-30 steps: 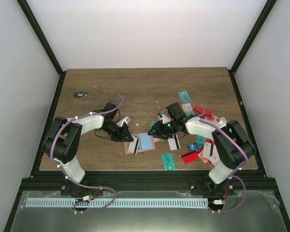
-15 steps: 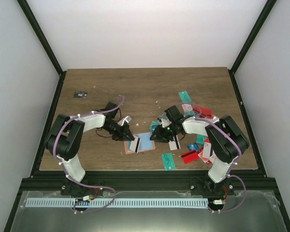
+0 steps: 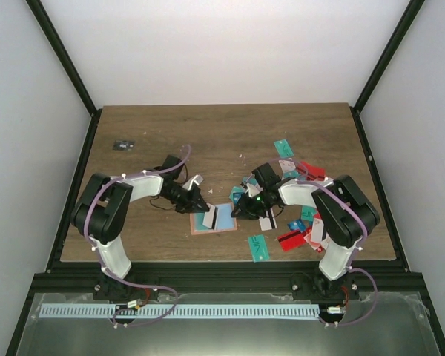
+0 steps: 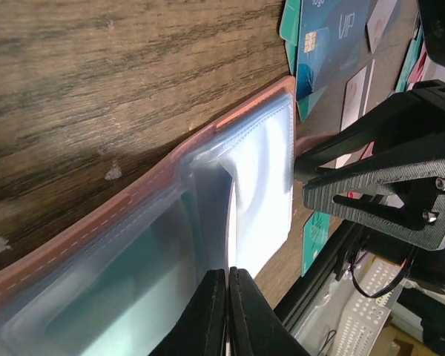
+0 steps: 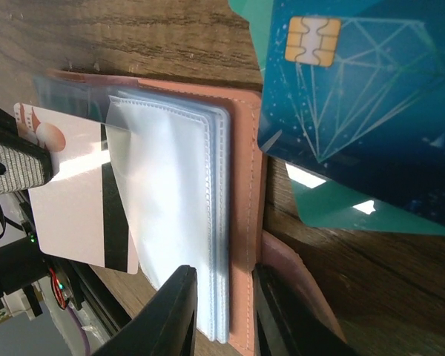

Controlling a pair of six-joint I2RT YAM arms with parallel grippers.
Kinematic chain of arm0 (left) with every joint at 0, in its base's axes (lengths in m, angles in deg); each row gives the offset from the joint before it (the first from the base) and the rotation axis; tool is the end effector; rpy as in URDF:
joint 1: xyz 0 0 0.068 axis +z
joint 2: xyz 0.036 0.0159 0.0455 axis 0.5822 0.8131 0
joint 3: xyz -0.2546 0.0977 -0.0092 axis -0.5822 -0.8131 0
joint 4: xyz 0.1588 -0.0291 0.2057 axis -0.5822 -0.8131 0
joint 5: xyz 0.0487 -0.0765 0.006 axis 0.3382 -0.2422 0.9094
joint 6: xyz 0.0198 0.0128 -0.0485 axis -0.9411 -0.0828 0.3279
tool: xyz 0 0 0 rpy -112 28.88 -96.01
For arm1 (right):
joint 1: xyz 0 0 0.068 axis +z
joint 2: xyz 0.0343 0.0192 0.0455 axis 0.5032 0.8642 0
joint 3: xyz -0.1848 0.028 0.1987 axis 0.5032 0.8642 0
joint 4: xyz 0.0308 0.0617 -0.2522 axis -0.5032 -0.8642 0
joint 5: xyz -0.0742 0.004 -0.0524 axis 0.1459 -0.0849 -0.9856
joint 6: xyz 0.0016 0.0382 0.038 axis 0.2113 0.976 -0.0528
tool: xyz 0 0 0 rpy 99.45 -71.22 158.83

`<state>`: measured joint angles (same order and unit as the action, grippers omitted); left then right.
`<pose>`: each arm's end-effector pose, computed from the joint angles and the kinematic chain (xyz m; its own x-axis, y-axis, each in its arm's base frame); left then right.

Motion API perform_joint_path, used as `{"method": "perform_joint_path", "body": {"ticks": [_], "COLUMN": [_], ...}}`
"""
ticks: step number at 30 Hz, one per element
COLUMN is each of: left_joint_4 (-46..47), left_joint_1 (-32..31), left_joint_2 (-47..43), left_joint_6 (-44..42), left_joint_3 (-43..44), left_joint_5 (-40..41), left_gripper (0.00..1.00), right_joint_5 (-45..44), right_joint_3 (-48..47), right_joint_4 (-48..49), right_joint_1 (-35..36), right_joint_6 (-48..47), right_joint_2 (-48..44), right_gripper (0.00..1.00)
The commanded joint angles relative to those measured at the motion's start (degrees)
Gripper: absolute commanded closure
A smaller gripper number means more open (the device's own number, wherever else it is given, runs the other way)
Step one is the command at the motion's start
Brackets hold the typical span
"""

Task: Put the credit cards into the card holder

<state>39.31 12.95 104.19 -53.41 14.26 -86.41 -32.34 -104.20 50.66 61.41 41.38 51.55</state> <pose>0.2727 -0.1426 0.1314 -0.9885 0.1484 0.0283 0.0738 0.6378 -0.7666 0.2492 0.1774 0.1232 -0.9924 -0.1214 -0.0212 -0.1011 0.7041 0.7029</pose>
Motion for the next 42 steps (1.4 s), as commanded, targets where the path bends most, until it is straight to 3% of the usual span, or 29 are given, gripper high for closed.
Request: {"method": "perform_joint_path", "body": {"ticks": [1,22,42], "left_joint_4": [2.9,14.9,14.9], "left_joint_1": [-0.6,-3.5,-3.5], "left_joint_2": [1.4,1.5,-4.5], "left_joint_6": [1.1,11.2,14.4], "left_joint_3": [-0.4,-3.9,-6.7], "left_joint_5": [-0.9,2.3,9.7], "left_gripper": [0.96,0.96,0.96], "right_joint_5": [-0.5,1.1,1.9], "right_joint_3": [0.5,-0.3,1.6], "right_joint_4": [-1.1,-2.8,-3.6], "right_joint_1": [0.5,0.5,0.5], "right_joint_6": [-1.4,-1.2,-0.4], "right_joint_2": [2.4,3.4,2.5], "right_gripper": [0.76,0.82,0.83]}}
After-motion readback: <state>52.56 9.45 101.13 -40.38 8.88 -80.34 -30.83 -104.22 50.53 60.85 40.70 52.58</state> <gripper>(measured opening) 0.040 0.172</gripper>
